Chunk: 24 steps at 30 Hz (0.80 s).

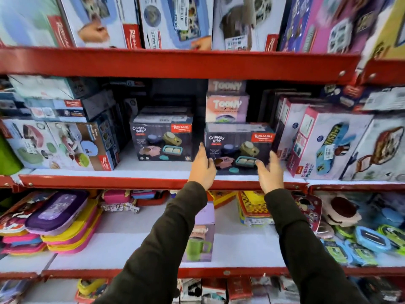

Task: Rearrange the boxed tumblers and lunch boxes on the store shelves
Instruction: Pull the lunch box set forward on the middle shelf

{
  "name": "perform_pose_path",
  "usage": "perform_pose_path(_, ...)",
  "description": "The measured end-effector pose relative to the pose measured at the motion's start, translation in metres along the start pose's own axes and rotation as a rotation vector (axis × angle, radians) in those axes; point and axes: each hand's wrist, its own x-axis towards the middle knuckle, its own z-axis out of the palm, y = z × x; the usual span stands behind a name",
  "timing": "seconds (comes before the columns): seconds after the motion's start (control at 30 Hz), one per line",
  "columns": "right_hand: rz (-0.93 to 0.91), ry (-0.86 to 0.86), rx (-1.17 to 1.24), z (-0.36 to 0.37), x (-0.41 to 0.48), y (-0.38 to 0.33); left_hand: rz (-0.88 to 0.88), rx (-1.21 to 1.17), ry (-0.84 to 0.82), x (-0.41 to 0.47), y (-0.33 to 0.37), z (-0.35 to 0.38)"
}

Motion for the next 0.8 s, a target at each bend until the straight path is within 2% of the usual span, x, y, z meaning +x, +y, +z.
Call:
perform_pose_path(0.13,-0.052,0.085,0.053,-0.001,-0.009,-0.003,-0.021,-0.101,0.134,-0.006,0.006,-0.001)
perform_pose_path(0.33,-0.212,0.188,0.089,0.001,-0.026,-0.022,0.15,-0.176,0.375,-0.015,0.007,-0.026)
perform_pose_path(0.4,-0.253,0.21,0.093,0.005,-0.032,-0.026,0.142,-0.224,0.429,-0.021,0.007,-0.034)
perform_pose_path(0.6,-0.33,0.204,0.099,0.022,-0.048,-0.039,0.105,-0.265,0.52,-0.036,-0.002,-0.055)
perform_pose_path(0.8,-0.359,0.165,0.107,0.046,-0.055,-0.047,0.107,-0.219,0.501,-0.042,-0.019,-0.092)
